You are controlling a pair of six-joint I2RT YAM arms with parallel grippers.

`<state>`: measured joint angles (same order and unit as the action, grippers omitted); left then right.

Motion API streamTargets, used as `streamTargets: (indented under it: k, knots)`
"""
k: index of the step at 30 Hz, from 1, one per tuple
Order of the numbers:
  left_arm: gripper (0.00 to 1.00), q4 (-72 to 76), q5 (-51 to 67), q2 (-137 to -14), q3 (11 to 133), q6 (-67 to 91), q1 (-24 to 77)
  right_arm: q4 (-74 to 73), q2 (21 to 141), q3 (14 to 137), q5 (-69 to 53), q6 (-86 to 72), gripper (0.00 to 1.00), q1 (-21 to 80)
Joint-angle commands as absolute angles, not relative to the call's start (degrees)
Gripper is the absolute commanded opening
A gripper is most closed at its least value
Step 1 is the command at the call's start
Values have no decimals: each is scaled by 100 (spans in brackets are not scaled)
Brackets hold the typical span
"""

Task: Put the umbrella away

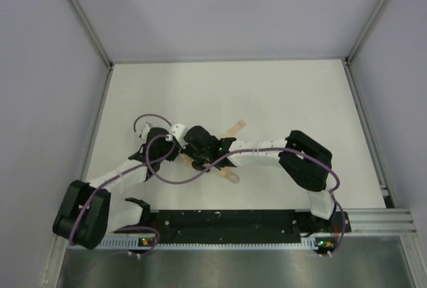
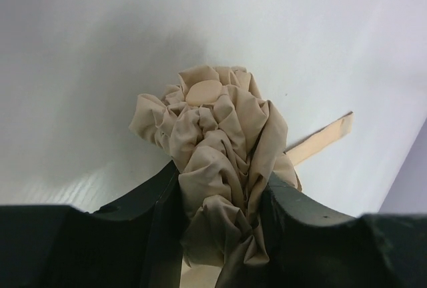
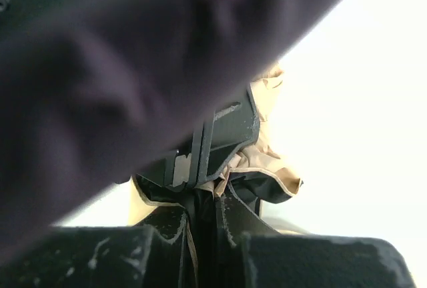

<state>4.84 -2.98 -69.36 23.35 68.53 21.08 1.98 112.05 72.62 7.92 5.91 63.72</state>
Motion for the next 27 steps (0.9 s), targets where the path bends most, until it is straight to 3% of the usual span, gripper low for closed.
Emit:
streamTargets:
  k: [1,3,6,8,11,15,16,17,22,24,27]
  knots:
    - [0,826,-421,-5899,2206,6908,2373,-157,11619,7831,1064,1089,0,6206]
    - [5,730,-422,-5644,2197,6873,2216,-150,11506,7884,766,1142,0,6039]
    - [35,633,-221,-5406,2197,6820,1961,-71,11303,7884,291,1195,0,5801]
    - [47,729,-36,-5318,2153,6785,1829,-53,11189,7866,159,1344,0,5704]
    - [55,756,219,-5274,2136,6794,1662,-53,11040,7814,27,1433,0,5625]
    - [59,651,430,-5413,2205,6864,1617,403,10829,7288,-342,890,0,5616]
    - [71,616,483,-5458,2215,6847,1617,596,10759,7095,-412,653,0,5616]
    - [75,580,509,-5475,2224,6829,1617,754,10706,6884,-491,468,0,5616]
    - [77,265,484,-5362,2171,6829,1608,1274,10661,6276,-975,-316,0,5634]
    - [94,-77,387,-5274,2197,6908,1608,1318,10705,6232,-1404,-526,0,5581]
    - [98,-953,466,-5317,2284,7249,1608,1379,10863,6223,-2002,-957,0,5476]
